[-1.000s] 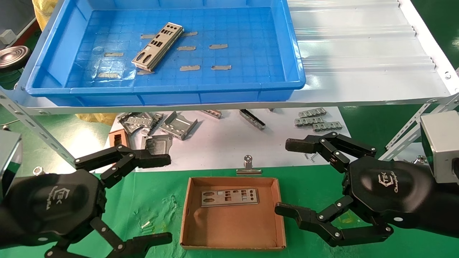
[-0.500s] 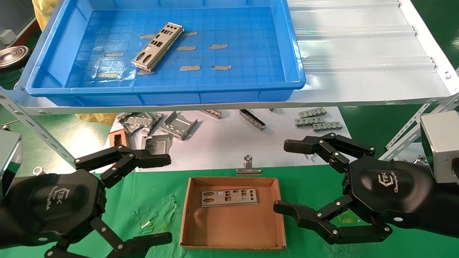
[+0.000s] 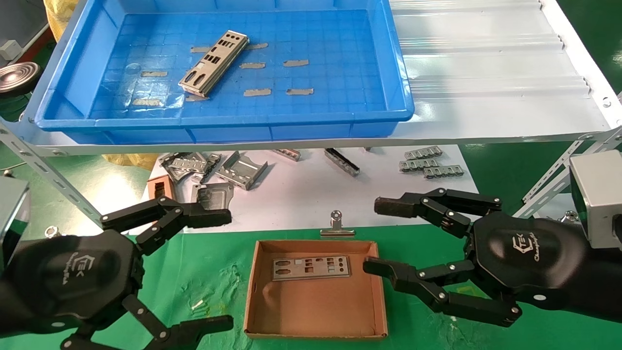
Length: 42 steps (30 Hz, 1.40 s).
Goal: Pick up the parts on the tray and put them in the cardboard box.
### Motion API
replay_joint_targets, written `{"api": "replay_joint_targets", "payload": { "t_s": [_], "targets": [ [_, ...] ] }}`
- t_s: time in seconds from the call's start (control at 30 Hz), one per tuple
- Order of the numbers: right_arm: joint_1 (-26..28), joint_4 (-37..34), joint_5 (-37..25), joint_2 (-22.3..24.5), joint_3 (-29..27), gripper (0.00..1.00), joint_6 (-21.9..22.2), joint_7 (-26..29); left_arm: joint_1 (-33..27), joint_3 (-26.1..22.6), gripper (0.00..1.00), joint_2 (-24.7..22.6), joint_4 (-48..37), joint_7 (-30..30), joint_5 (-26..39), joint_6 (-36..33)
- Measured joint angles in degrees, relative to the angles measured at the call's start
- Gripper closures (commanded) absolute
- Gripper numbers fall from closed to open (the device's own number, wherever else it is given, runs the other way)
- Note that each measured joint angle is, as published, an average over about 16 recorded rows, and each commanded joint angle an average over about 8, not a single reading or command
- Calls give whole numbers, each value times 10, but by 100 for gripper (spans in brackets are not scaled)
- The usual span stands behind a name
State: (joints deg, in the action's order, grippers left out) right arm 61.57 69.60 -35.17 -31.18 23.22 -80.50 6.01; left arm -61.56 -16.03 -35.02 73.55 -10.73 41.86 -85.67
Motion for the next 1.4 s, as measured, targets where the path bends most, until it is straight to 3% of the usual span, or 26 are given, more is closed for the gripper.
{"api": "replay_joint_targets", "payload": {
  "t_s": [0.83,1.1,1.4],
  "targets": [
    [0,0,0,0,0,100,0,0,-23,-1,0,-9,-7,1,9,9],
    [0,0,0,0,0,100,0,0,-137,-25,0,-64,-81,-7,75,48],
    [0,0,0,0,0,100,0,0,-338,-90,0,-182,-297,-13,220,135]
  ]
}}
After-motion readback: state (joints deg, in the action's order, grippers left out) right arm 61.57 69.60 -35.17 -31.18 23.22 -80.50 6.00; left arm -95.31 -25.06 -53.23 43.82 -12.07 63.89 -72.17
